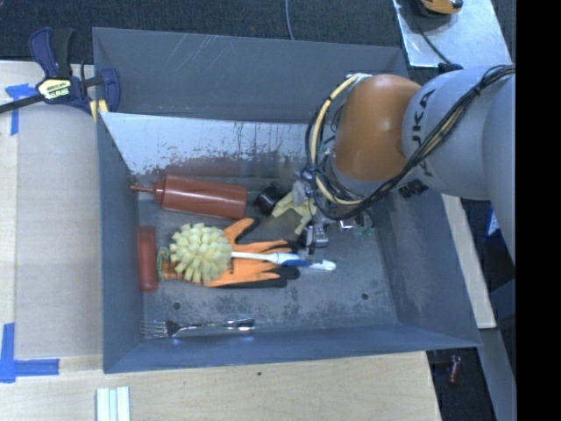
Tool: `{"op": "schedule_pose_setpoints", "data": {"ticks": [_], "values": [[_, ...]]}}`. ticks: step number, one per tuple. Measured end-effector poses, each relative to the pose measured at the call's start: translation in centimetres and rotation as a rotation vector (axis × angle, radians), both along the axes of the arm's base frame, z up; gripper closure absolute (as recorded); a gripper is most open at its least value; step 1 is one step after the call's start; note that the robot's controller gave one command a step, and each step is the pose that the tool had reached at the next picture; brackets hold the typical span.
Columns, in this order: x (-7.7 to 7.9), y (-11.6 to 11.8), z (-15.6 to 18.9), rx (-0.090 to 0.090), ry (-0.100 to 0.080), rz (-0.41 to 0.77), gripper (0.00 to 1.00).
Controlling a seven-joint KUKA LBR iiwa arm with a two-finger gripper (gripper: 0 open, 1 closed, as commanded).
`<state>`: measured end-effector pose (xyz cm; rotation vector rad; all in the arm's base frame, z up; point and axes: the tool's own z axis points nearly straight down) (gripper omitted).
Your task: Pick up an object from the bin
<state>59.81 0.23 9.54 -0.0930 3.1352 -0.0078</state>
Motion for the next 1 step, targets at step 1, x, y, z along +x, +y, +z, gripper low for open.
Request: {"op": "schedule_pose_setpoints", "data": {"ticks": [1], "values": [[1.30, 2.69, -1.13, 0.001, -0.006, -0.103, 0.00]]}}
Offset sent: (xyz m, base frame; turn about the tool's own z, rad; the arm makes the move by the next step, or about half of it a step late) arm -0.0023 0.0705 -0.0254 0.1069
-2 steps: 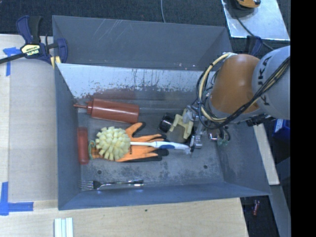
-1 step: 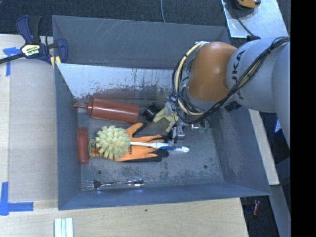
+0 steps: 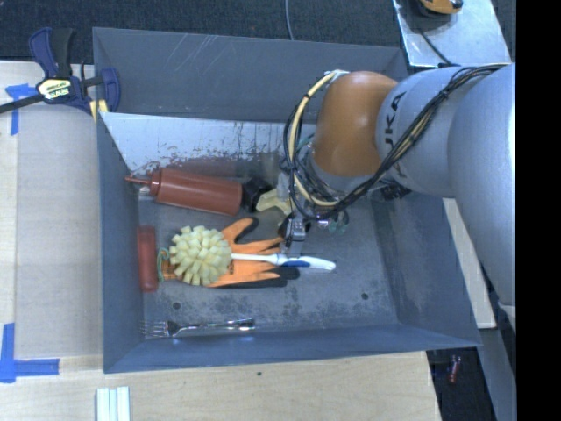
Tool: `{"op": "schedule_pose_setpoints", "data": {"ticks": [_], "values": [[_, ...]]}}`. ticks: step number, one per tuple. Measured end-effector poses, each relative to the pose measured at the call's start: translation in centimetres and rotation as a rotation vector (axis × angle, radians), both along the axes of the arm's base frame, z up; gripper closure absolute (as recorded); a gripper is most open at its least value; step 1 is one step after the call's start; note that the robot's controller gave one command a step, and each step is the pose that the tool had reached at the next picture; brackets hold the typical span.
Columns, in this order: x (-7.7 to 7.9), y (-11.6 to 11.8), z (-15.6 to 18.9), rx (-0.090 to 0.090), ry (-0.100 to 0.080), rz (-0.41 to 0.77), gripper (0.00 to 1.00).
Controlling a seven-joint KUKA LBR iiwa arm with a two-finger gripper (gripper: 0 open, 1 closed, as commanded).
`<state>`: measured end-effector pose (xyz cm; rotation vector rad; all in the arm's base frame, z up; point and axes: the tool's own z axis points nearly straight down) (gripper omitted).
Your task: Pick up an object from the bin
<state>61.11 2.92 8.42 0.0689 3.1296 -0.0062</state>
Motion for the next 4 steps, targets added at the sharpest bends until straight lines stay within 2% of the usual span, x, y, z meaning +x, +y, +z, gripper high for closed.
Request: {"op": "schedule_pose_setpoints", "data": {"ticks": [1, 2, 3, 4], "values": [[-0.8, 2.9, -0.7, -0.005, -0.013, -0.022, 0.00], [-1.8, 4.2, -0.9, 0.005, -0.016, -0.186, 0.00], [-1.9, 3.7, -0.9, 0.006, -0.019, -0.213, 0.00], [-1.3, 4.8, -0.9, 0.001, -0.022, -0.109, 0.00]]}}
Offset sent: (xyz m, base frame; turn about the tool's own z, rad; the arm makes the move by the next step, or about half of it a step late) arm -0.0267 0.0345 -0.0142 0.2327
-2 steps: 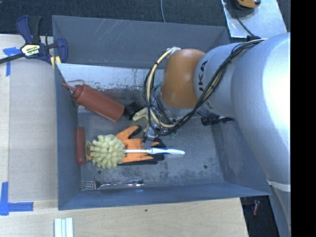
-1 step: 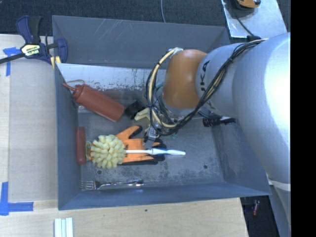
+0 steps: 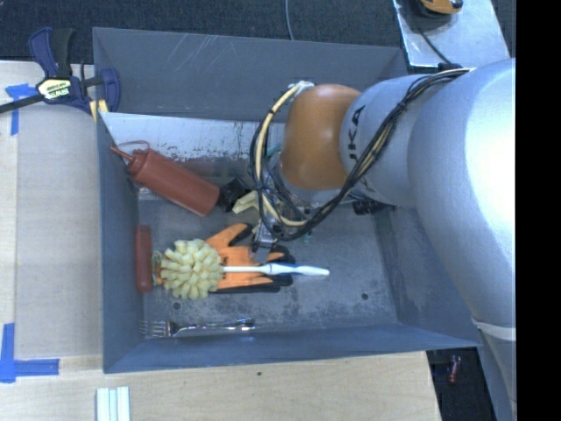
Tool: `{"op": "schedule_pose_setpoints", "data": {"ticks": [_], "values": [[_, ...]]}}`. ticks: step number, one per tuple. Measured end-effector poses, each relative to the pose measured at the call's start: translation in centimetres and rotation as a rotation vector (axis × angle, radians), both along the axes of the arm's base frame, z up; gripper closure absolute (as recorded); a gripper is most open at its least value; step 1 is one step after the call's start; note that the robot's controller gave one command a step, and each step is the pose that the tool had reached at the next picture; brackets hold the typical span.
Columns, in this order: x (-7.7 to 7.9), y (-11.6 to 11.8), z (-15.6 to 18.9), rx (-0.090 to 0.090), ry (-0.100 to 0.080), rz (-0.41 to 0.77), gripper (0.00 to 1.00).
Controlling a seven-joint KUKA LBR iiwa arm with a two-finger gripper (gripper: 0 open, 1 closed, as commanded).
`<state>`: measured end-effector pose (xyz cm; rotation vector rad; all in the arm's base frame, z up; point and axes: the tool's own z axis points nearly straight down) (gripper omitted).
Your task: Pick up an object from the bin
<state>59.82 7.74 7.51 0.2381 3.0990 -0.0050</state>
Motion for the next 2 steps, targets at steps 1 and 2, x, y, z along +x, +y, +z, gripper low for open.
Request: {"op": "schedule_pose_setpoints", "data": {"ticks": [1, 2], "values": [[1.4, -0.5, -0.2, 0.005, 0.029, -0.031, 0.00], [0.5, -0.8, 9.8, 0.001, 0.008, -0.025, 0.00]]}}
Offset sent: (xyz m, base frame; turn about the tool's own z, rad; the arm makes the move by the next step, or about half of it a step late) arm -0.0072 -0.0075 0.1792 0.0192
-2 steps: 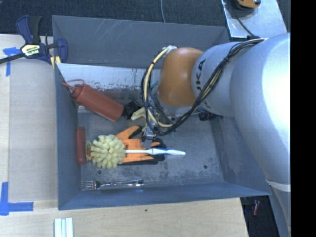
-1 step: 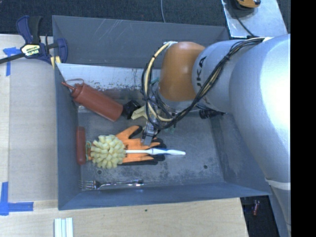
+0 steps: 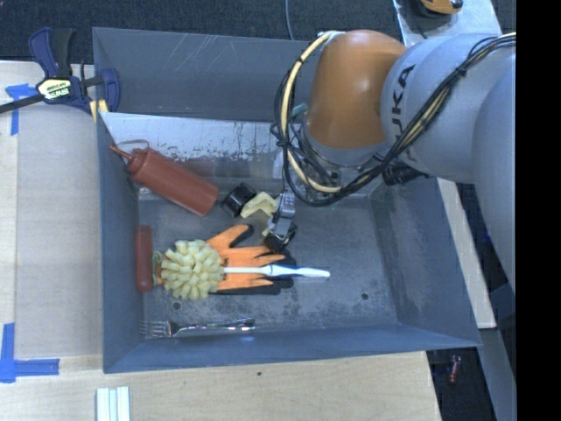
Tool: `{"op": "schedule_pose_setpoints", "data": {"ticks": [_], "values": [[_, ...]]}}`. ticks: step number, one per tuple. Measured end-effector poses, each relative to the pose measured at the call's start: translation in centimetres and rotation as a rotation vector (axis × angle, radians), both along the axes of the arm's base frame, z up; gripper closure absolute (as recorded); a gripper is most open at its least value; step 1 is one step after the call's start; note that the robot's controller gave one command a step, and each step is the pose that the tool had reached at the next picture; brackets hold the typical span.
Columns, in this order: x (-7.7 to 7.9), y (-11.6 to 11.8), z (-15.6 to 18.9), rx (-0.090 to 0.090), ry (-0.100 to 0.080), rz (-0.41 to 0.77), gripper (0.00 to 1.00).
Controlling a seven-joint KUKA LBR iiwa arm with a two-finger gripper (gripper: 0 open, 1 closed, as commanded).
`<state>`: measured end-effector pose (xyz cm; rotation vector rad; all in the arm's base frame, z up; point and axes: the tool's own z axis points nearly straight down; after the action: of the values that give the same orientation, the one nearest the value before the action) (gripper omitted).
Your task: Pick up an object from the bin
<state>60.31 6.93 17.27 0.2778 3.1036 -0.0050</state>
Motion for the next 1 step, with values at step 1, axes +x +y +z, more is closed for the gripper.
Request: {"op": "schedule_pose_setpoints", "data": {"ticks": [1], "values": [[0.43, -0.09, -0.54, 0.000, -0.010, 0.051, 0.00]]}}
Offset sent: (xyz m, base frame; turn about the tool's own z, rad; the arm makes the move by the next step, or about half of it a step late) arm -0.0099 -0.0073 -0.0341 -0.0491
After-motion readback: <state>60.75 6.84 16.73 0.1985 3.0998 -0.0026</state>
